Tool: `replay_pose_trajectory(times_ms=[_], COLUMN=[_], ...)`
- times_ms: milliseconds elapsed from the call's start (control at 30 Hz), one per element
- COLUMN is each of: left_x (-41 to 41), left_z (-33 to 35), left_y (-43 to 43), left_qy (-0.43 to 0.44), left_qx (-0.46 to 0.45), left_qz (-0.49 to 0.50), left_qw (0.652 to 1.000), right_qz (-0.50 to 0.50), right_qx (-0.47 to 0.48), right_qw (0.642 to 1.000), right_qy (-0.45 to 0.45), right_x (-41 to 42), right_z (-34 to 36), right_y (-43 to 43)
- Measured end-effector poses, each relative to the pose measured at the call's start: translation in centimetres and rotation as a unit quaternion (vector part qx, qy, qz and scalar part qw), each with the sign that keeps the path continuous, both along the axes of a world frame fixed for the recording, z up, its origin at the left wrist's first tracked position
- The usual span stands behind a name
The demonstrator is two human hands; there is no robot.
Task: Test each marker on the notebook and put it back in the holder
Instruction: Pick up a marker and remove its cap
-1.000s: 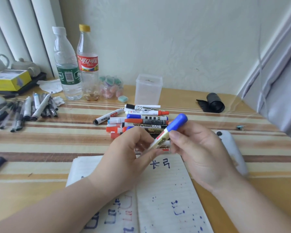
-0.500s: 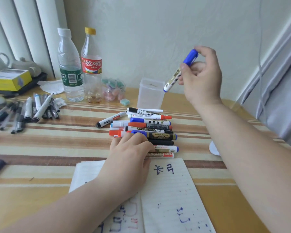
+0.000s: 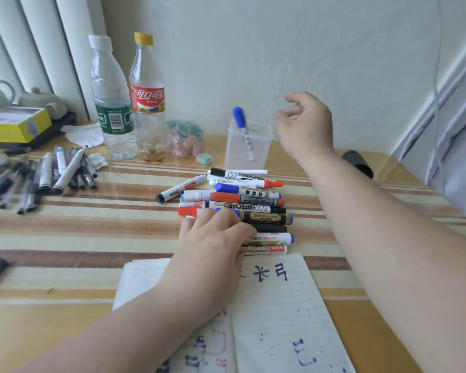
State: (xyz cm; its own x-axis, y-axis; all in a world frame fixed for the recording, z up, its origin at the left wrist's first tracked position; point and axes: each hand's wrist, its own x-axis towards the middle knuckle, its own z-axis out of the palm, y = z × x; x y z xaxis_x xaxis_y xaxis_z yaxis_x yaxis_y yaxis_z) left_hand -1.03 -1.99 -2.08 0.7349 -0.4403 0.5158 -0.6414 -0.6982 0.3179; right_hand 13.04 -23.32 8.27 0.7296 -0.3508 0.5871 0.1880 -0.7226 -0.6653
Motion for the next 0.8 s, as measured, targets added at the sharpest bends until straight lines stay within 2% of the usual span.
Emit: replay_pose_trajectory(times_ms=[167, 333, 433, 500, 533, 600, 633, 700, 800], left_x=[0.1, -0.7, -1.3, -1.8, -2.0, -2.3, -2.4, -2.4, -2.2], left_z=[0.0, 1.2, 1.9, 2.3, 2.4, 2.4, 2.4, 2.3, 2.2], left_y=[0.1, -0.1, -0.1, 0.0, 0.0, 0.1, 0.0, 0.0, -0.2], left_qy=[-0.017, -0.017, -0.01, 0.014, 0.03, 0.053, 0.053, 0.05, 0.076], left_qx=[0.013, -0.064, -0.098, -0.118, -0.127, -0.127, -0.116, -0.088, -0.07], left_qz=[0.003, -0.011, -0.044, -0.061, -0.072, -0.105, -0.124, -0.156, -0.162], left_qw=[1.0, 0.998, 0.994, 0.991, 0.989, 0.985, 0.984, 0.983, 0.981], right_qz=[0.024, 0.105, 0.121, 0.123, 0.149, 0.227, 0.267, 0.323, 0.346], right_qx=[0.012, -0.004, 0.058, 0.146, 0.213, 0.339, 0.369, 0.372, 0.379], right_qw=[0.999, 0.988, 0.987, 0.98, 0.964, 0.907, 0.878, 0.848, 0.838], right_qy=[0.023, 0.117, 0.085, 0.051, 0.057, 0.11, 0.149, 0.196, 0.183], right_x=[-6.2, -14.8, -18.4, -19.5, -19.8, -20.2, -20.2, -20.4, -20.6], right_z=[-1.6, -2.9, -3.1, -3.2, -3.4, -4.1, -4.5, -5.4, -6.3], right_y=[0.0, 0.8, 1.0, 1.0, 1.0, 1.4, 1.6, 2.2, 3.0])
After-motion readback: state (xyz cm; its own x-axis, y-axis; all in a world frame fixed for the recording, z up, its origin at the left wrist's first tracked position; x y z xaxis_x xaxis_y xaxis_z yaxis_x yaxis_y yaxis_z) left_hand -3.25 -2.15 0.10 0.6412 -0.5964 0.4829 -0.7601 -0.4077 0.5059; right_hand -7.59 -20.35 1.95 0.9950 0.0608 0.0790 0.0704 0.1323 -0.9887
